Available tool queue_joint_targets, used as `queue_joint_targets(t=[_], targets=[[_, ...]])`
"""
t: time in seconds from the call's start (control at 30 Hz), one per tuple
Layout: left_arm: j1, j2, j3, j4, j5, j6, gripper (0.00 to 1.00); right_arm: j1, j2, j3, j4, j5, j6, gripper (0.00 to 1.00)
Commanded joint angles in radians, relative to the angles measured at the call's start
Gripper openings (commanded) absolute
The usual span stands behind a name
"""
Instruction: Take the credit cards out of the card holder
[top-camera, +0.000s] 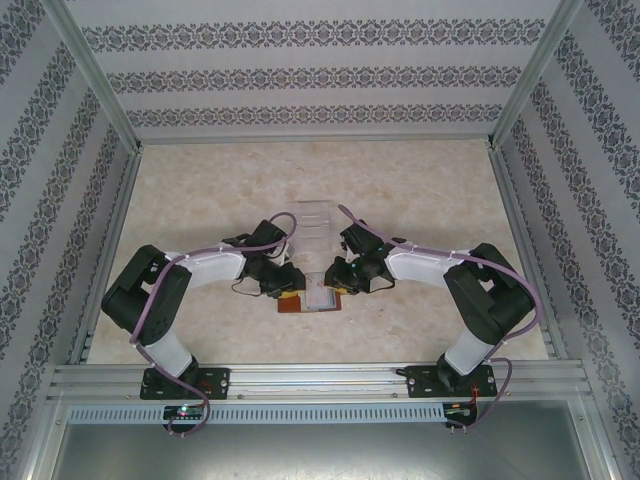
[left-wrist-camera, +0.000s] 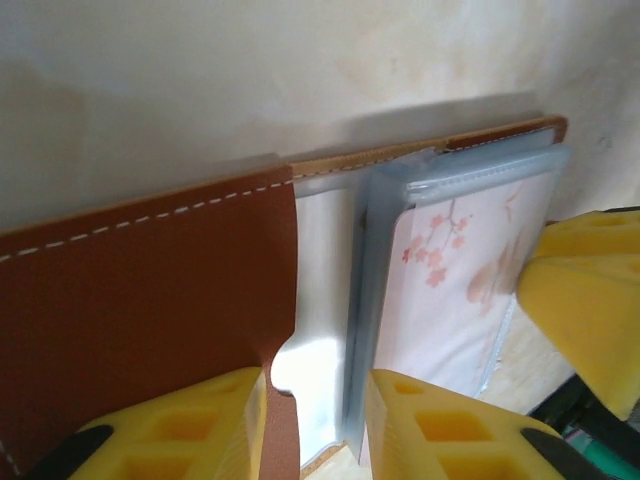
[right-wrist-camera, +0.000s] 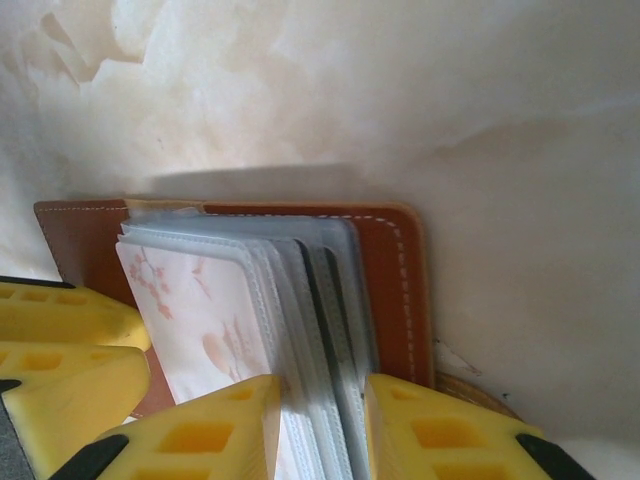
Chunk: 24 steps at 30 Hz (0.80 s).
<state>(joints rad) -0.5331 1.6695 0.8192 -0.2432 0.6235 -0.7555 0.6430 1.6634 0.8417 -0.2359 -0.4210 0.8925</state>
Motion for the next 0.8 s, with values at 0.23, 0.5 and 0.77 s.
queue_joint_targets(t=[0.23, 0.5, 0.77], targets=[[0.036, -0.06, -0.075, 0.205, 0.036, -0.091, 0.23, -0.011, -0.012, -0.021, 0.004, -0.011, 0.017, 0.3], [0.044, -0.073, -0.075, 0.258, 0.095, -0.123, 0.19, -0.011, -0.022, -0.021, 0.003, -0.01, 0.017, 0.3], [0.043, -0.006, -0.092, 0.351, 0.163, -0.163, 0.16, -0.011, -0.017, -0.018, 0.001, -0.006, 0.018, 0.29]])
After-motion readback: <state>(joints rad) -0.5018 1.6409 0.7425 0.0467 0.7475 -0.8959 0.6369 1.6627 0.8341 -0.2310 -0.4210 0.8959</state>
